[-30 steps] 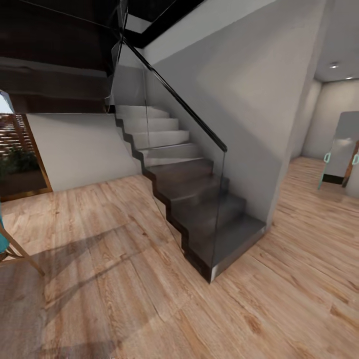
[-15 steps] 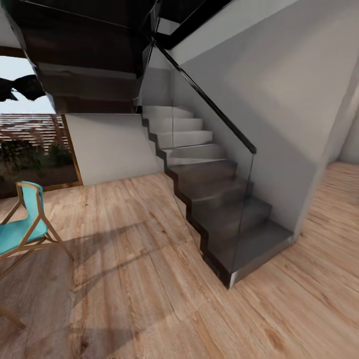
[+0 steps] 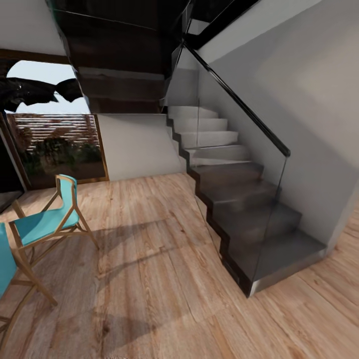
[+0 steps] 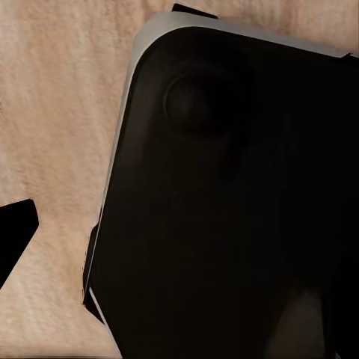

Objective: In the kitchen, take the popcorn bag from the countertop, put it into the microwave, and heat it until the popcorn is cooked so the cooked popcorn ends up inside the bag.

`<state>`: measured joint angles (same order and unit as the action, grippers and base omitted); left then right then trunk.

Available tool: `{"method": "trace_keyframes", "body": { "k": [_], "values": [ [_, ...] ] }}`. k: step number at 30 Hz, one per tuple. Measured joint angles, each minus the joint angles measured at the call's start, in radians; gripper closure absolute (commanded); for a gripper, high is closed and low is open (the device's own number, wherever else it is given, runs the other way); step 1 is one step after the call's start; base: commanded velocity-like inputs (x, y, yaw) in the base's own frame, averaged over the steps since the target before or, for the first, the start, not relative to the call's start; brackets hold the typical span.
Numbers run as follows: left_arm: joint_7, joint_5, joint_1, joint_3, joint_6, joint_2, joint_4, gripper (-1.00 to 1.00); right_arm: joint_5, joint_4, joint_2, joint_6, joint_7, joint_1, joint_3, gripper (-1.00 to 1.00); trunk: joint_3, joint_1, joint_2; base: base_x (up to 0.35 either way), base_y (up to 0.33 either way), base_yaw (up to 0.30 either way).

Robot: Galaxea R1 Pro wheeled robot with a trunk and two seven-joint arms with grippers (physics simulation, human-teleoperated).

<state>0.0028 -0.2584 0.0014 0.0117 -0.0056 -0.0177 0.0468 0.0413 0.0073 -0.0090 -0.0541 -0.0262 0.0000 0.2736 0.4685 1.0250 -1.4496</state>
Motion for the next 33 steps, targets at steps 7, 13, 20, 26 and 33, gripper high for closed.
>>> {"method": "trace_keyframes", "body": {
  "k": [7,13,20,26,33],
  "values": [
    [0.0,0.0,0.0,0.0,0.0,-0.001,0.0,-1.0,0.0,0.001,0.001,0.002,-0.015,0.0,0.0,-1.0,0.0,0.0,0.0,0.0,0.0,0.3],
    [0.0,0.001,0.0,0.0,0.0,-0.002,0.0,-1.0,-0.001,0.003,0.001,0.003,-0.023,0.0,0.0,-1.0,0.0,0.0,0.0,0.0,0.0,0.3],
    [0.0,0.001,0.0,0.0,0.0,-0.002,0.0,-1.0,-0.001,0.004,0.0,0.005,-0.034,0.0,0.0,-1.0,0.0,0.0,0.0,0.0,0.0,0.3],
    [0.0,0.001,0.0,0.0,0.0,-0.001,0.0,-1.0,0.0,0.004,-0.001,0.002,-0.036,0.0,0.0,-1.0,0.0,0.0,0.0,0.0,0.0,0.3],
    [0.0,0.001,0.0,0.0,0.0,-0.001,0.0,-1.0,0.004,0.004,-0.003,0.0,-0.036,0.0,0.001,-1.0,0.0,0.0,0.0,0.0,0.0,0.3]
  ]
}}
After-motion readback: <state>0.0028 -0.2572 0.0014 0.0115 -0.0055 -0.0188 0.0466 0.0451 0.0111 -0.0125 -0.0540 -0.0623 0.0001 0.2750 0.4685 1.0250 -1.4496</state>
